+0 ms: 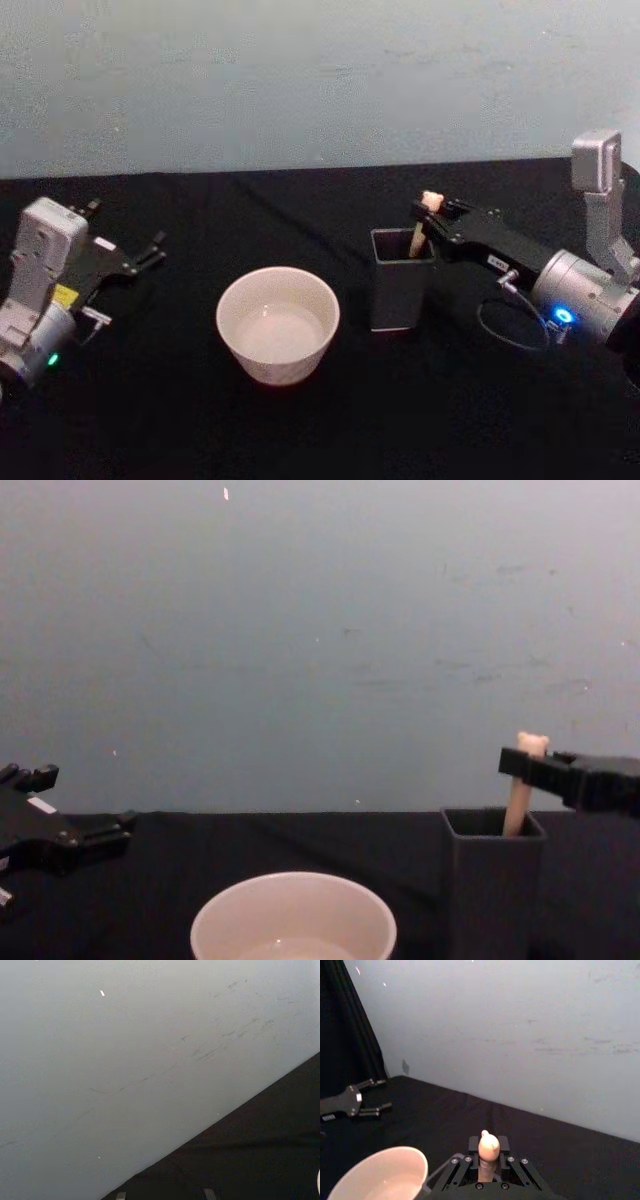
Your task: Pick up the stirring spoon with one hand, stir inside the cup, then place it back in its original position.
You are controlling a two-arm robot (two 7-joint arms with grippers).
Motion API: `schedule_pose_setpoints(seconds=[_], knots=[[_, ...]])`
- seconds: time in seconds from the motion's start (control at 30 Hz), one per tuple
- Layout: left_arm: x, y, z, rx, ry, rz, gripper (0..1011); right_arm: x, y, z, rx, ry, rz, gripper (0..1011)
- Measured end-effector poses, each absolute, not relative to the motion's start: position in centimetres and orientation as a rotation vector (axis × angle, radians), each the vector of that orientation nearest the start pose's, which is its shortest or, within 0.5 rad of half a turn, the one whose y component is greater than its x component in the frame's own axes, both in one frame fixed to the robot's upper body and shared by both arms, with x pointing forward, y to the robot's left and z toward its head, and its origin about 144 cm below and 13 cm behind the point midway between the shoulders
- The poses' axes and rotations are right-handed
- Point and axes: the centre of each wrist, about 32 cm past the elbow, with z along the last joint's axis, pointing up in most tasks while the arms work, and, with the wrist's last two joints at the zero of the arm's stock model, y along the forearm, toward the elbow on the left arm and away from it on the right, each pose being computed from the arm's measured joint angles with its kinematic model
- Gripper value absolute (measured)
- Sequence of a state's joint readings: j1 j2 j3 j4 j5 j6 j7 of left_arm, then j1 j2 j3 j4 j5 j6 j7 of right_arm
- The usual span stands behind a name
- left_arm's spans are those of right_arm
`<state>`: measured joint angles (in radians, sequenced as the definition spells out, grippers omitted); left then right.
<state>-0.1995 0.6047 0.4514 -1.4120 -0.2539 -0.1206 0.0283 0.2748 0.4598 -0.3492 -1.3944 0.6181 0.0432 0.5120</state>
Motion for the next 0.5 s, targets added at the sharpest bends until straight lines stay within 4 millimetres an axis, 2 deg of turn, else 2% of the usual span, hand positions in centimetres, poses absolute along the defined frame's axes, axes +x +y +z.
schedule_pose_setpoints(seconds=[0.5], knots=[[48.9, 31.0, 114.0, 0.304, -0.285, 1.248, 1001, 51.7, -28.8, 119.9, 0.137, 0.105, -0.836, 216]])
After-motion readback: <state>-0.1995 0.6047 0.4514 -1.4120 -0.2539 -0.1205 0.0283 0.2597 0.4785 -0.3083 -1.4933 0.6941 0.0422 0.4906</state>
